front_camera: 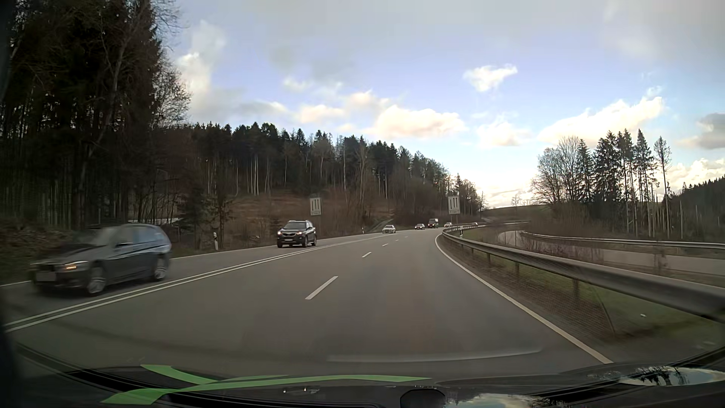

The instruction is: Follow the waypoints while adhering to traffic rules and regulations

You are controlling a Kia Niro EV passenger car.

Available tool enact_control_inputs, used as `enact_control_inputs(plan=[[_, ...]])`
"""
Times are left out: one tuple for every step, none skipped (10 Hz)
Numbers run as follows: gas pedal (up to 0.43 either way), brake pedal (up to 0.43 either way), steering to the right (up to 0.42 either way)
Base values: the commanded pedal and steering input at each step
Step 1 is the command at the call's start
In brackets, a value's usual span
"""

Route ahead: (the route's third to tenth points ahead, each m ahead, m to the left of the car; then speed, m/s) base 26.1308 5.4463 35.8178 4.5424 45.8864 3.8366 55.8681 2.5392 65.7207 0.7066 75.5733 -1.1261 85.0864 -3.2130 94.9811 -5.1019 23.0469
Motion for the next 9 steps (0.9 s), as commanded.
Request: enact_control_inputs(plan=[[0.087,0.0,0.011],[0.087,0.0,0.011],[0.087,0.0,0.011],[0.087,0.0,0.011],[0.087,0.0,0.012],[0.087,0.0,0.012],[0.087,0.0,0.012],[0.087,0.0,0.012],[0.087,0.0,0.012]])
